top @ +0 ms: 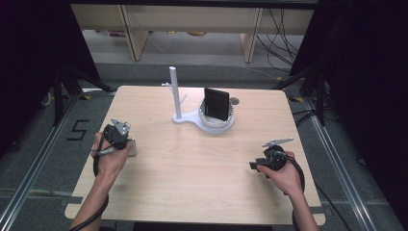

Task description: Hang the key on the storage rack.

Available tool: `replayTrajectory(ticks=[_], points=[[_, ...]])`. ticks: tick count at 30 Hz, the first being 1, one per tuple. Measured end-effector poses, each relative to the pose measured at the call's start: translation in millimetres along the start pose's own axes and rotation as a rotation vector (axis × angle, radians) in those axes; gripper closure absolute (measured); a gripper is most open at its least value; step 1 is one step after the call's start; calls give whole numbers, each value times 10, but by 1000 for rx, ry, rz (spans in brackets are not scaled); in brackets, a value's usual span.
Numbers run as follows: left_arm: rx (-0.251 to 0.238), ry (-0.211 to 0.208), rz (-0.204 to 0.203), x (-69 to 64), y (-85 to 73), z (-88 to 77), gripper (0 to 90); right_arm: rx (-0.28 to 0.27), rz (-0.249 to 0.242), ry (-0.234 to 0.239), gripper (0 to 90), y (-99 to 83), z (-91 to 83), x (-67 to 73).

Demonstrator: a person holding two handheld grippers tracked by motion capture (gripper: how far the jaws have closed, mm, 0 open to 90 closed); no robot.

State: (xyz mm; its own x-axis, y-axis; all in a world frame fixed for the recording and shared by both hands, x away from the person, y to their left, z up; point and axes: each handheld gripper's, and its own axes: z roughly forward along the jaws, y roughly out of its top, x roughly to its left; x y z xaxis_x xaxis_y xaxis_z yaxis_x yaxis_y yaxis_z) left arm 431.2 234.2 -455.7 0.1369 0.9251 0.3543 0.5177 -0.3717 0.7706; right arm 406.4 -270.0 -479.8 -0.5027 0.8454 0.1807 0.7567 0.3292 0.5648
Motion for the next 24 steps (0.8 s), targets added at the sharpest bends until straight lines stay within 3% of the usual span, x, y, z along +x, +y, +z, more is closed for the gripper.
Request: replayTrajectory(ticks=[1, 6, 12, 15, 16, 17, 24], points=[[-14, 12, -1, 5, 11, -10, 759, -3, -15, -2, 617, -3, 3, -12], [-86, 41, -16, -11, 54, -26, 760, -3, 1, -2, 616, -4, -11, -1], [-134, 63, -5, -22, 83, -21, 759, -4, 1, -3, 616, -6, -17, -9], [-167, 70, -7, -28, 92, -21, 760, 1, 35, 0, 616, -10, -19, 15], [-177, 67, -4, -25, 96, -26, 760, 1, 36, 1, 616, -10, -19, 15], [-198, 62, -2, -25, 98, -27, 760, -9, 3, -7, 616, -8, -14, -12], [-258, 40, 9, -10, 145, -44, 759, -13, 10, -9, 616, -5, -27, -4]])
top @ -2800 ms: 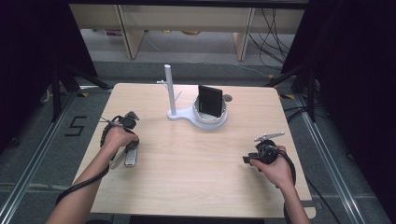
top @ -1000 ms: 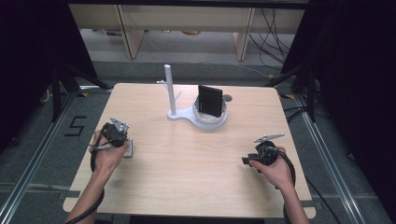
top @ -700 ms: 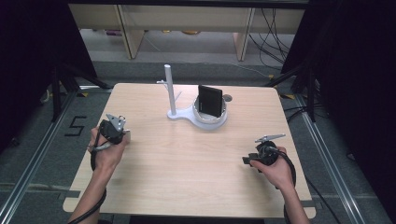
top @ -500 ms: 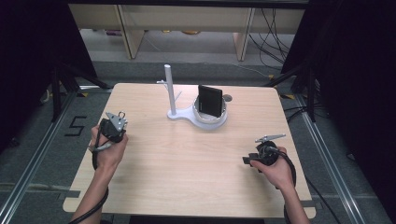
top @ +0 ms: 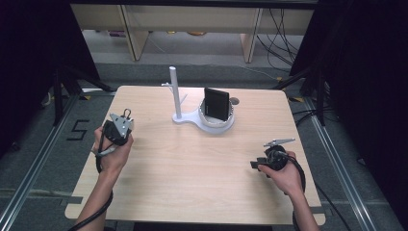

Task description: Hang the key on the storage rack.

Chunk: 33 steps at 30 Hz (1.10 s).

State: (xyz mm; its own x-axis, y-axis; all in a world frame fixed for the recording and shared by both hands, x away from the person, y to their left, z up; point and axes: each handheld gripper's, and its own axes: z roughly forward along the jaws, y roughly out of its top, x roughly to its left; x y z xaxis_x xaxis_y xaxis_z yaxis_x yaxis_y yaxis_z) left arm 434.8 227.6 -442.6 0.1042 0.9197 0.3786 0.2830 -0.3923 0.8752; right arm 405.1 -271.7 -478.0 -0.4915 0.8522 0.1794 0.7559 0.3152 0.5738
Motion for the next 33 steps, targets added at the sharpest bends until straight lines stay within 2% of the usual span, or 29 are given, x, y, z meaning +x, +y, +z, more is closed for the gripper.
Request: replayTrajectory(ticks=[3, 4, 5, 6, 8, 9, 13, 14, 16, 18, 25, 28, 30, 33], points=[[-43, -49, -28, 7, 16, -1, 759, 4, 5, -4, 613, 4, -7, 1], [-54, -48, -15, 3, 23, -3, 759, 5, 6, -1, 612, 4, -8, -1], [-72, -68, -13, -2, 28, -8, 759, 5, 7, -1, 611, 2, -7, -1], [-82, -90, -31, -5, 32, -11, 759, 5, 7, -4, 611, 1, -7, -1], [-104, -116, -35, -8, 41, -8, 759, -8, 11, -3, 610, -4, 2, 1], [-105, -139, -60, -9, 45, -5, 759, -14, 0, -3, 610, -5, 3, -3], [-126, -141, -70, -1, 63, 5, 759, -9, 12, -6, 608, -4, 1, 4], [-126, -139, -53, -4, 73, 5, 759, -9, 12, -6, 608, -3, 1, 4], [-136, -151, -58, -13, 91, 2, 759, 4, 11, -1, 608, 0, -5, -1], [-144, -162, -55, -19, 110, 3, 759, -25, -14, -8, 608, -9, 12, -15], [-159, -207, -64, -57, 161, 27, 759, -20, 5, -4, 607, -3, 4, -1], [-173, -216, -68, -73, 189, 30, 759, -20, 6, -3, 606, -3, 4, 0], [-179, -221, -73, -84, 210, 30, 759, -26, -11, -7, 606, -8, 15, -12], [-190, -225, -74, -101, 243, 31, 759, -18, 4, -4, 606, -4, 12, -3]])
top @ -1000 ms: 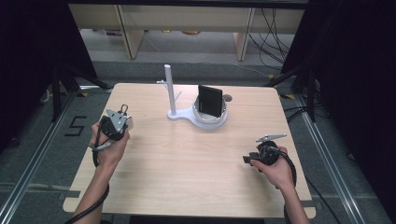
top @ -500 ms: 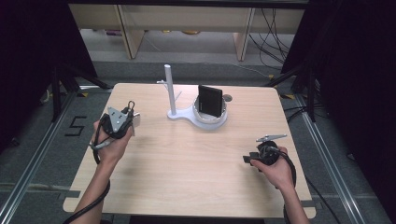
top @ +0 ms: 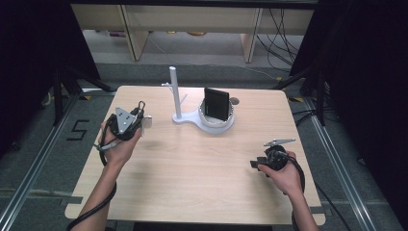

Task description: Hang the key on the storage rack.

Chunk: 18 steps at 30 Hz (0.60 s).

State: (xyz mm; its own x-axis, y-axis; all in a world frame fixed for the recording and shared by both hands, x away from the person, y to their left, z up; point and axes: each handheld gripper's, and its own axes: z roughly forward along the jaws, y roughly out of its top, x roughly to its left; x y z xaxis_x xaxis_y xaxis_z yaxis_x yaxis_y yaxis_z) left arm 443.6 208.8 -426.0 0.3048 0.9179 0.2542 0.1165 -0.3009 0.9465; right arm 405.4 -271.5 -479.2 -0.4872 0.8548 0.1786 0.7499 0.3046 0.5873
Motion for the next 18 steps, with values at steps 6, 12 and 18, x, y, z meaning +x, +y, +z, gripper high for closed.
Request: replayTrajectory(ticks=[6, 12, 18], points=[[-12, -8, 13, -33, 60, 23, 759, -3, 6, 2, 605, 1, -5, 0], [-31, -21, 15, -59, 118, 50, 759, 9, 14, -2, 603, -3, -8, -2], [-42, -33, 18, -84, 160, 71, 759, 15, 7, 13, 602, -3, -16, -26]])
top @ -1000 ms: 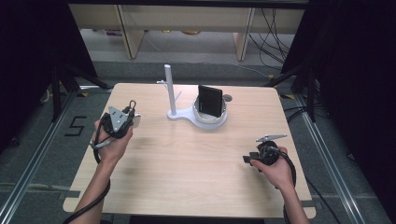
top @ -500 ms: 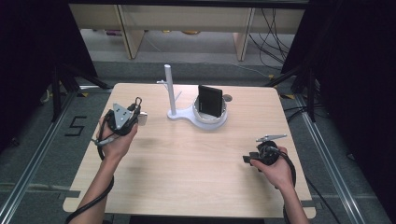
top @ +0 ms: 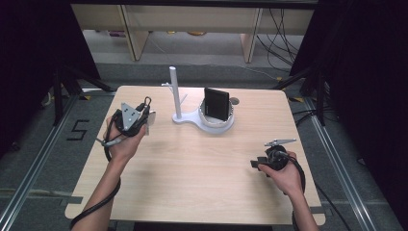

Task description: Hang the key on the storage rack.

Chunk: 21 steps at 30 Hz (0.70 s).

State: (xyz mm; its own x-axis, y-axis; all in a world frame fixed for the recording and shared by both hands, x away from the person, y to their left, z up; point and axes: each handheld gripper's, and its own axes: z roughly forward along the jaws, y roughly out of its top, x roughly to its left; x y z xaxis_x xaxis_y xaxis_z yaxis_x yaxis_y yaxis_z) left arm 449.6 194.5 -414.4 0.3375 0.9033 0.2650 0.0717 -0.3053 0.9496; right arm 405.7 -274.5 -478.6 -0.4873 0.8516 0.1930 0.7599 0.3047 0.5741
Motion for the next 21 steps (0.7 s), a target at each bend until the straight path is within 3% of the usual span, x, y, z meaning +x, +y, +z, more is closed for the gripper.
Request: replayTrajectory(ticks=[1, 2, 4, 7, 8, 9, 10, 12, 14, 15, 21], points=[[-3, -1, -2, -5, 7, 5, 759, 12, 15, -10, 602, -1, -4, 2], [-3, -4, -8, -11, 14, 11, 759, 20, 18, 13, 602, -1, -11, -9], [-11, -6, -7, -20, 33, 22, 759, 0, 26, -14, 602, -9, 1, -16], [-15, -15, -10, -32, 62, 39, 759, 5, 26, -7, 602, -10, -10, -35], [-21, -13, -9, -35, 72, 44, 759, 12, 24, 26, 602, -7, -17, -51], [-22, -16, -12, -40, 81, 50, 759, 6, 23, -12, 602, -11, -18, -46], [-25, -23, -17, -43, 89, 57, 759, 6, 20, -11, 602, -14, -23, -51], [-23, -26, -14, -46, 104, 65, 759, 21, 24, 21, 602, -12, -46, -60], [-28, -33, -19, -52, 113, 73, 759, 25, 32, 18, 601, -17, -50, -53], [-31, -35, -18, -54, 119, 73, 759, -24, 31, 46, 602, -34, -19, -58], [-44, -49, -26, -43, 166, 66, 759, -38, 31, 33, 601, -30, -28, -39]])
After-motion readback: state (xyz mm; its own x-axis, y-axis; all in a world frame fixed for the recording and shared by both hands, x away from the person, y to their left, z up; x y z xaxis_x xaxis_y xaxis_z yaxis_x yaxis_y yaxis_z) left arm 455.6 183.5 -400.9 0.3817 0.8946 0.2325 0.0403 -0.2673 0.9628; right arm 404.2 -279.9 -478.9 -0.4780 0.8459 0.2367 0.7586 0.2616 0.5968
